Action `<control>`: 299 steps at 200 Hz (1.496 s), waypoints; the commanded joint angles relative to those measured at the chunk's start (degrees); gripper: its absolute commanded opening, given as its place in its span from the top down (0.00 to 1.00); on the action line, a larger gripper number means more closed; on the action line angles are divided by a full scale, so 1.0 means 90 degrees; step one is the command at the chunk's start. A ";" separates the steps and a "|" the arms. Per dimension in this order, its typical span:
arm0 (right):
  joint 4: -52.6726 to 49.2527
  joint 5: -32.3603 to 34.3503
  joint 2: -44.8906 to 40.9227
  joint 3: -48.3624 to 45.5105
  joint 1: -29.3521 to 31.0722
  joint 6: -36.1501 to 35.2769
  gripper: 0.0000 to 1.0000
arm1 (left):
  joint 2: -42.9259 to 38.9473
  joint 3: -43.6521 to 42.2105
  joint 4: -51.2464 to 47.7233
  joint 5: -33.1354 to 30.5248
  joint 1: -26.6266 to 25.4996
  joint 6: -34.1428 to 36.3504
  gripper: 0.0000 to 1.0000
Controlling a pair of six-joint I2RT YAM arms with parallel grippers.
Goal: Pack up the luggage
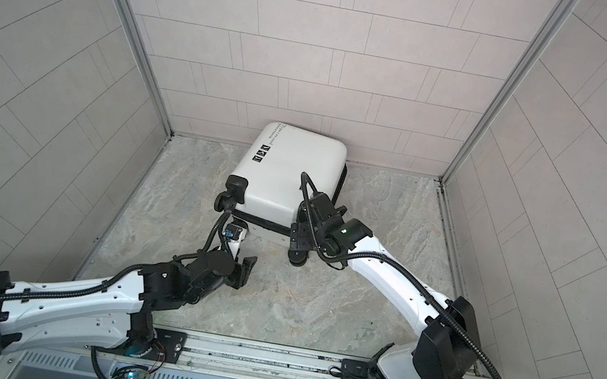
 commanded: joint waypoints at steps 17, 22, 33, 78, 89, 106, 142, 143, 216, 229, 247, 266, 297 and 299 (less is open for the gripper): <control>0.0095 0.0332 0.0253 0.0277 0.0015 0.0219 0.19 | -0.0066 -0.0687 0.2464 -0.0258 -0.0172 0.0307 0.39; 0.0104 0.0334 0.0290 0.0298 0.0015 0.0224 0.20 | 0.0008 -0.0729 0.2582 -0.0239 -0.0188 0.0317 0.39; 0.0114 0.0344 0.0369 0.0344 0.0019 0.0249 0.23 | 0.0190 -0.0796 0.2888 -0.0197 -0.0248 0.0392 0.39; 0.0130 0.0354 0.0377 0.0428 0.0085 0.0312 0.49 | 0.1669 -0.0885 0.4934 -0.0245 -0.0654 0.0764 0.40; 0.0100 0.0354 0.0359 0.0461 0.0120 0.0325 0.57 | 0.2191 -0.0836 0.5501 -0.0205 -0.0714 0.0839 0.41; 0.0051 0.0344 0.0348 0.0533 0.0195 0.0333 0.71 | 0.3089 -0.0676 0.6394 -0.0084 -0.0764 0.0865 0.44; -0.0139 0.0349 0.0328 0.0790 0.0382 0.0332 0.89 | 0.4843 -0.0583 0.8593 -0.0400 -0.0881 0.0839 0.48; -0.0147 0.0351 0.0323 0.0799 0.0389 0.0334 0.90 | 0.4864 -0.0566 0.8586 -0.0417 -0.0879 0.0837 0.49; -0.0374 0.0339 0.0236 0.1080 0.0698 0.0370 1.00 | 0.5223 -0.0030 0.8609 -0.0529 -0.0896 0.1174 0.54; -0.0374 0.0344 0.0202 0.1081 0.0718 0.0386 1.00 | 0.5314 0.0039 0.8609 -0.0679 -0.0880 0.1224 0.51; -0.0382 0.0316 0.0163 0.1087 0.0736 0.0414 1.00 | 0.5459 0.0108 0.8619 -0.0906 -0.0838 0.1188 0.46; -0.0369 0.0267 0.0116 0.1111 0.0763 0.0443 1.00 | 0.5603 0.0222 0.8628 -0.0975 -0.0767 0.1221 0.46; -0.0458 0.0266 0.0085 0.1218 0.0899 0.0456 1.00 | 0.5635 0.0309 0.8623 -0.1063 -0.0704 0.1403 0.46; -0.0460 0.0271 0.0084 0.1226 0.0910 0.0457 1.00 | 0.5631 0.0302 0.8620 -0.1055 -0.0702 0.1428 0.46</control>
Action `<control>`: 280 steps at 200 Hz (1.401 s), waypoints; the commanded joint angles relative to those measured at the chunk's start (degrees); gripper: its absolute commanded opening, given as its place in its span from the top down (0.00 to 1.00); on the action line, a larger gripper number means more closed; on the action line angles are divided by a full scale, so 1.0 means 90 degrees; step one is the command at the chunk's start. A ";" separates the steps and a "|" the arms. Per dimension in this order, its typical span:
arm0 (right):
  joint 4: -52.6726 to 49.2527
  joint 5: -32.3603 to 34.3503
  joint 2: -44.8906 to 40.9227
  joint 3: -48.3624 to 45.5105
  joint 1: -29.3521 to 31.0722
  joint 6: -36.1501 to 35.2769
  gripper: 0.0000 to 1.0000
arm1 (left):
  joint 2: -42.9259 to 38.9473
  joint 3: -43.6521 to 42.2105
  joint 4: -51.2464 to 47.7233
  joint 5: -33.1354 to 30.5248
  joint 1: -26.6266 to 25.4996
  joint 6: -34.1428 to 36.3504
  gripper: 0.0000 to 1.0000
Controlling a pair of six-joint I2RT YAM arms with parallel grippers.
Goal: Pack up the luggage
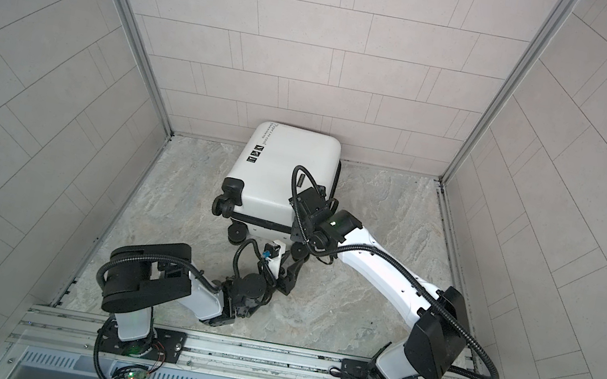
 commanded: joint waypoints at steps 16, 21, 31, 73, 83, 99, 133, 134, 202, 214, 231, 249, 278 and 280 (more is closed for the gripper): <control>0.0207 -0.0730 -0.0356 0.0347 0.0536 -0.0525 1.00 | -0.0065 0.0108 0.0187 -0.0247 0.0088 0.0352 0.43; 0.0216 -0.0727 -0.0360 0.0347 0.0556 -0.0511 1.00 | -0.0061 0.0108 0.0186 -0.0248 0.0097 0.0394 0.43; 0.0224 -0.0722 -0.0360 0.0354 0.0587 -0.0496 1.00 | -0.0044 0.0116 0.0186 -0.0298 0.0122 0.0424 0.42; 0.0219 -0.0800 -0.0273 0.0444 0.0650 -0.0489 1.00 | 0.0321 0.0310 0.0194 -0.0550 0.0240 0.0294 0.43; 0.0220 -0.0820 -0.0246 0.0454 0.0665 -0.0491 1.00 | 0.0371 0.0350 0.0203 -0.0755 0.0240 0.0206 0.44; 0.0199 -0.0837 -0.0191 0.0474 0.0676 -0.0488 1.00 | 0.0481 0.0461 0.0203 -0.0861 0.0269 0.0231 0.45; 0.0198 -0.0869 -0.0118 0.0512 0.0689 -0.0475 1.00 | 0.0719 0.0690 0.0203 -0.1250 0.0293 0.0185 0.56; 0.0198 -0.0869 -0.0117 0.0512 0.0692 -0.0470 1.00 | 0.0722 0.0692 0.0199 -0.1264 0.0298 0.0180 0.56; 0.0154 -0.0875 -0.0048 0.0532 0.0706 -0.0466 1.00 | 0.0737 0.0860 0.0212 -0.0725 0.0342 0.0352 0.85; 0.0158 -0.0864 -0.0048 0.0521 0.0706 -0.0459 1.00 | 0.0689 0.0814 0.0205 -0.0562 0.0344 0.0360 0.91; 0.0157 -0.0855 -0.0057 0.0523 0.0706 -0.0466 1.00 | 0.0595 0.0731 0.0207 -0.0342 0.0345 0.0331 0.98; 0.0150 -0.0849 -0.0048 0.0523 0.0706 -0.0467 1.00 | 0.0467 0.0656 0.0194 -0.0072 0.0324 0.0316 1.00; 0.0140 -0.0857 -0.0031 0.0523 0.0696 -0.0432 1.00 | 0.0427 0.0672 0.0198 0.0281 0.0279 0.0458 1.00; 0.0145 -0.0859 -0.0029 0.0523 0.0696 -0.0436 1.00 | 0.0430 0.0681 0.0200 0.0301 0.0270 0.0470 1.00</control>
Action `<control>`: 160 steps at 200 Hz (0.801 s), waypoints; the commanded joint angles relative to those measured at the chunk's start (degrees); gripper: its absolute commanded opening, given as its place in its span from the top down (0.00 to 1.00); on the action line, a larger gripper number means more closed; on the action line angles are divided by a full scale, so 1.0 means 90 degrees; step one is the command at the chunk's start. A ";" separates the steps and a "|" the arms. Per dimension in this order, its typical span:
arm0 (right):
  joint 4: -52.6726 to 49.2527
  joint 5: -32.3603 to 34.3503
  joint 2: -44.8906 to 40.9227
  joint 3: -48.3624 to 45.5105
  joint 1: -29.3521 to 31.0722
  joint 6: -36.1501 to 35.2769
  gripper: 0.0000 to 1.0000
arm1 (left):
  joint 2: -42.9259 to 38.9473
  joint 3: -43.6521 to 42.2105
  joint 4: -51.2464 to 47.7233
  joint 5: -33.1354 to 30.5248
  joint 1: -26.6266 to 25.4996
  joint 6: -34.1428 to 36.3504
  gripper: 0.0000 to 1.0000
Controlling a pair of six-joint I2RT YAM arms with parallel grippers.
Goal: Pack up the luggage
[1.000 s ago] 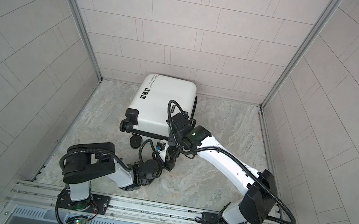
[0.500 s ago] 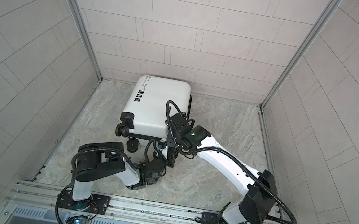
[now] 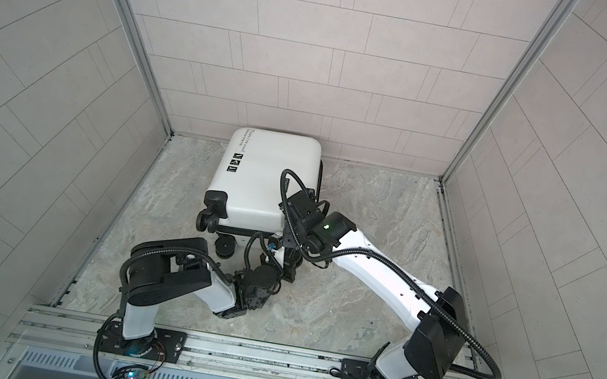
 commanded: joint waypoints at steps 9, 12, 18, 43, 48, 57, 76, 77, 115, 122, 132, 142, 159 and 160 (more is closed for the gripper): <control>0.0430 -0.0713 -0.0055 0.0325 0.0266 -0.0374 1.00 | -0.0241 0.0129 0.0195 0.0781 -0.0136 0.0355 1.00; 0.0431 -0.0713 -0.0055 0.0321 0.0273 -0.0357 1.00 | -0.0238 0.0135 0.0199 0.0790 -0.0143 0.0366 1.00; 0.0447 -0.0734 -0.0055 0.0326 0.0269 -0.0345 1.00 | -0.0236 0.0164 0.0190 0.0835 -0.0169 0.0398 1.00; 0.0537 -0.0830 -0.0046 0.0335 0.0268 -0.0283 1.00 | -0.0217 0.0353 0.0194 0.0798 -0.0356 0.0631 1.00; 0.0553 -0.0857 -0.0037 0.0336 0.0273 -0.0274 1.00 | -0.0208 0.0399 0.0198 0.0761 -0.0392 0.0655 1.00; 0.0586 -0.0910 -0.0017 0.0337 0.0276 -0.0248 1.00 | -0.0190 0.0475 0.0194 0.0711 -0.0449 0.0670 1.00; 0.0644 -0.0989 0.0031 0.0319 0.0276 -0.0195 1.00 | -0.0125 0.0676 0.0204 0.0578 -0.0566 0.0662 1.00; 0.0645 -0.0998 0.0032 0.0317 0.0276 -0.0189 1.00 | -0.0122 0.0691 0.0207 0.0574 -0.0574 0.0657 1.00; 0.0812 -0.1122 0.0033 0.0192 0.0286 -0.0057 1.00 | -0.0056 0.1244 0.0208 0.0623 -0.0756 0.0703 1.00; 0.0843 -0.1142 0.0028 0.0171 0.0286 -0.0037 1.00 | -0.0043 0.1329 0.0206 0.0716 -0.0787 0.0666 1.00; 0.0878 -0.1157 0.0013 0.0142 0.0286 -0.0004 1.00 | -0.0022 0.1440 0.0208 0.0823 -0.0796 0.0597 1.00; 0.0901 -0.1184 0.0022 0.0116 0.0286 0.0012 1.00 | -0.0002 0.1504 0.0208 0.0901 -0.0796 0.0505 1.00; 0.0920 -0.1202 0.0023 0.0082 0.0291 0.0029 1.00 | 0.0041 0.1575 0.0207 0.0989 -0.0796 0.0388 1.00; 0.0920 -0.1202 0.0023 0.0077 0.0288 0.0025 1.00 | 0.0044 0.1576 0.0208 0.0990 -0.0801 0.0388 1.00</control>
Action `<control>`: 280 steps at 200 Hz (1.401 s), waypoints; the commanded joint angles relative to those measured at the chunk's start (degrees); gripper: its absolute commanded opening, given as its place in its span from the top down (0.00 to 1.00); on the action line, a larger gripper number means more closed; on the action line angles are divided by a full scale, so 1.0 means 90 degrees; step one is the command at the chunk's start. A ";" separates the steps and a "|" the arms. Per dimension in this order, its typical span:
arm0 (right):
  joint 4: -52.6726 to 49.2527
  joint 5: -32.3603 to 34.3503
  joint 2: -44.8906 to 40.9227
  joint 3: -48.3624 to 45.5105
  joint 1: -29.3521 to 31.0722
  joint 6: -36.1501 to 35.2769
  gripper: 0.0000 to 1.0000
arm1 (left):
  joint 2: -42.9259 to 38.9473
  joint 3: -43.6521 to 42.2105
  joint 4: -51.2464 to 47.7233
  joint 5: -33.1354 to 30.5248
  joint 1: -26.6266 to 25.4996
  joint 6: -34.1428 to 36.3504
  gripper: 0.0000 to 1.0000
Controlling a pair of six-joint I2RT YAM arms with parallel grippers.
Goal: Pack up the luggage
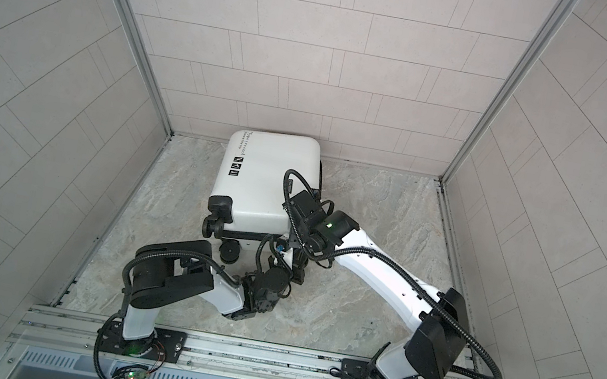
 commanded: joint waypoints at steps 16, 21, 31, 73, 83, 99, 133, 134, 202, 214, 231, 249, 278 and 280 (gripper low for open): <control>0.1213 -0.1436 0.0038 0.0040 0.0396 0.0011 1.00 | -0.0085 0.0824 0.0767 0.1406 -0.0456 0.0636 1.00; 0.1169 -0.1381 0.0030 0.0045 0.0395 -0.0004 1.00 | -0.0086 0.0795 0.0767 0.1358 -0.0461 0.0611 0.99; 0.1040 -0.1239 0.0002 0.0045 0.0393 -0.0045 1.00 | -0.0093 0.0699 0.0771 0.1209 -0.0457 0.0540 0.94; 0.0782 -0.0966 -0.0377 -0.0260 0.0053 -0.0289 0.69 | -0.0243 0.0104 0.0770 0.0679 -0.0516 0.0336 0.45; 0.0752 -0.0975 -0.0474 -0.0314 -0.0054 -0.0363 0.57 | -0.0345 -0.0086 0.0759 0.0571 -0.0566 0.0324 0.40; 0.0700 -0.0943 -0.0662 -0.0397 -0.0193 -0.0518 0.43 | -0.0579 -0.0410 0.0746 0.0346 -0.0690 0.0287 0.36; 0.0663 -0.0955 -0.1071 -0.0583 -0.0628 -0.0808 0.20 | -0.1318 -0.1227 0.0702 -0.0202 -0.1078 0.0264 0.33; 0.0657 -0.0955 -0.1083 -0.0586 -0.0644 -0.0819 0.20 | -0.1332 -0.1259 0.0694 -0.0226 -0.1089 0.0263 0.33; 0.0737 -0.1457 -0.1757 -0.1351 -0.2307 -0.1298 0.17 | -0.4706 -0.0704 -0.6022 -0.1079 -0.1106 -0.0800 0.41; 0.0756 -0.1523 -0.1816 -0.1555 -0.2570 -0.1382 0.17 | -0.5121 -0.0562 -0.6745 -0.0988 -0.0965 -0.0854 0.41; 0.0838 -0.1671 -0.1880 -0.1880 -0.2861 -0.1416 0.18 | -0.5697 -0.0398 -0.7746 -0.1011 -0.0746 -0.1002 0.40; 0.1275 -0.1808 -0.2052 -0.2418 -0.3017 -0.1417 0.20 | -0.6294 -0.0324 -0.8618 -0.0881 -0.0278 -0.1276 0.40; 0.2331 -0.1957 -0.2232 -0.3329 -0.3026 -0.1229 0.21 | -0.7021 -0.0521 -0.9297 -0.0160 0.0812 -0.1413 0.40; 0.2417 -0.1983 -0.2241 -0.3386 -0.3024 -0.1218 0.21 | -0.7049 -0.0528 -0.9329 -0.0098 0.0886 -0.1421 0.40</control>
